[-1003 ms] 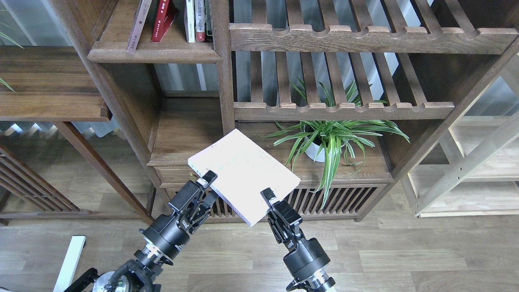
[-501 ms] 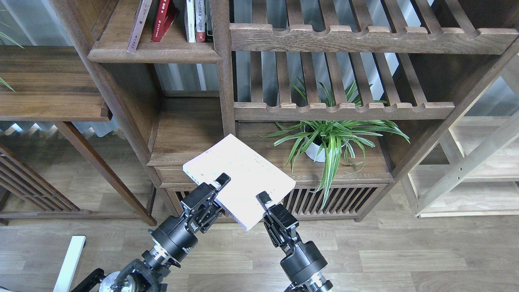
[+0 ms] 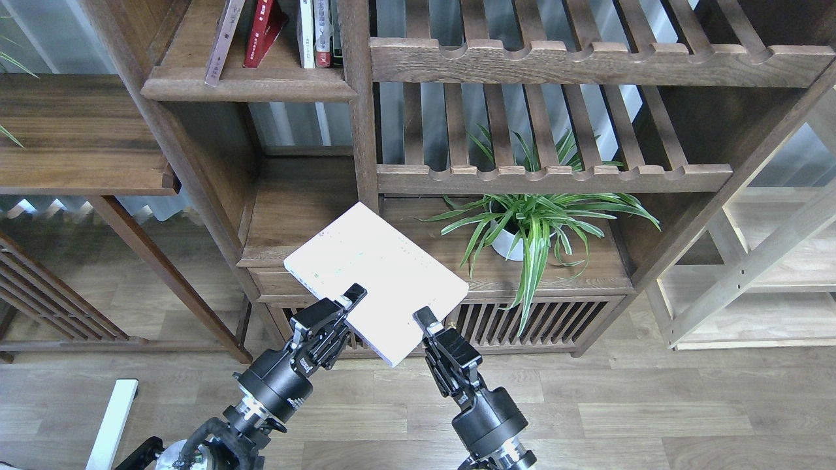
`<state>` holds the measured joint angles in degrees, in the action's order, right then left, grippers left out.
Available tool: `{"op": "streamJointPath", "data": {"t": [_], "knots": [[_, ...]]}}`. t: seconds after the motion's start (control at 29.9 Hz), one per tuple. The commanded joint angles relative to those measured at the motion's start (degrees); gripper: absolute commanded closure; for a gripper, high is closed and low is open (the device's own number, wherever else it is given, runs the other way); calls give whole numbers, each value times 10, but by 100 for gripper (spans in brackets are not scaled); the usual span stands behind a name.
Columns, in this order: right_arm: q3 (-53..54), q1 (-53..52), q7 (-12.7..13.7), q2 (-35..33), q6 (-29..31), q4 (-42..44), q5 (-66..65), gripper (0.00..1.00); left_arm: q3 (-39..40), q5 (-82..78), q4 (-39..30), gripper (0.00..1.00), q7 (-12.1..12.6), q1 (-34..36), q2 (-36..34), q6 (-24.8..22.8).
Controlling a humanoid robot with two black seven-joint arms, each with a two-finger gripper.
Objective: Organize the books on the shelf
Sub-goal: 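Grasp the white book with the left gripper beside the right gripper, then lift the white book with the left gripper up toward the top shelf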
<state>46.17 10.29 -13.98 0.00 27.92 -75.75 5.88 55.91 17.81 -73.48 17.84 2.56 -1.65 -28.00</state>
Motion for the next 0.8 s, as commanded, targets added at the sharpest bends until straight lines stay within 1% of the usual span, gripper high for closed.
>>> {"op": "streamJointPath", "data": {"t": [0.0,0.07,0.17,0.2,0.27,0.33,0.43,0.57,0.77], "knots": [[11,1,0,0,-1,6,-3,69,11,-7,-7,98,0,0,-5,0],[32,1,-1,0,-4,21,-7,65,23,-15,-12,98,-1,-2,-15,0],[91,2,0,0,-14,53,-12,57,50,-43,-21,99,-4,-11,-21,0],[114,1,0,0,-23,62,-13,52,63,-54,-21,99,-6,-13,-21,0],[145,0,0,0,-37,76,-13,45,86,-80,-21,99,-8,-14,-21,0],[160,-1,-1,0,-40,88,-12,41,114,-113,-21,99,-8,-13,-21,0],[164,-1,-2,0,-40,93,-12,38,154,-173,-25,100,-8,-14,-21,0],[178,-1,-3,0,-38,97,-11,36,206,-266,-60,100,-9,-19,-20,0],[198,-1,-3,0,-36,97,-9,34,291,-389,-161,100,-9,-53,3,0]]}}
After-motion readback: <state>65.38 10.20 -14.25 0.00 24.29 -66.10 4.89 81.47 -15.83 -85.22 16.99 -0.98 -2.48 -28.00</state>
